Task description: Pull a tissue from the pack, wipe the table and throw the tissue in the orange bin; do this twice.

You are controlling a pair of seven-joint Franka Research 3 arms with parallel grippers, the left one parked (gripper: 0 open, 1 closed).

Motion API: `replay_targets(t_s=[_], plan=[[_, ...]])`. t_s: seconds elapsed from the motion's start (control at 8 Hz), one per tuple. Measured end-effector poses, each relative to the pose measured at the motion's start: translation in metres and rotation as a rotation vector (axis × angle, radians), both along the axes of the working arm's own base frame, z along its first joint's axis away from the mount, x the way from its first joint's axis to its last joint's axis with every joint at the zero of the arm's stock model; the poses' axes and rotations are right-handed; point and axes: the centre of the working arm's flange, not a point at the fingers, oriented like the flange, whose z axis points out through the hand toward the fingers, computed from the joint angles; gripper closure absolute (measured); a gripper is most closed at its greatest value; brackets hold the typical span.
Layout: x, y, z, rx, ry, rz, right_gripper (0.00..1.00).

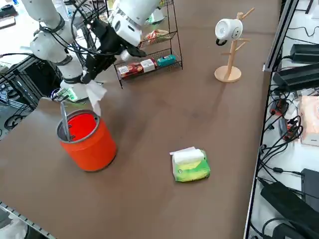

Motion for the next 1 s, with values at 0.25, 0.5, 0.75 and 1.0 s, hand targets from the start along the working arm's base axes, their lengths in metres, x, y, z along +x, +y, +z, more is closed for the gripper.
replay_targets(t_s=[0.25, 0.5, 0.75, 1.0], plan=[[-0.01, -0.023, 0.006, -0.006, 0.013, -0.027, 0.99], [-0.012, -0.033, -0.002, -0.003, 0.029, -0.044, 0.99], [-0.002, -0.038, -0.034, 0.005, 0.045, -0.018, 0.99], [0.005, -0.047, -0.068, 0.018, 0.058, 0.005, 0.99]])
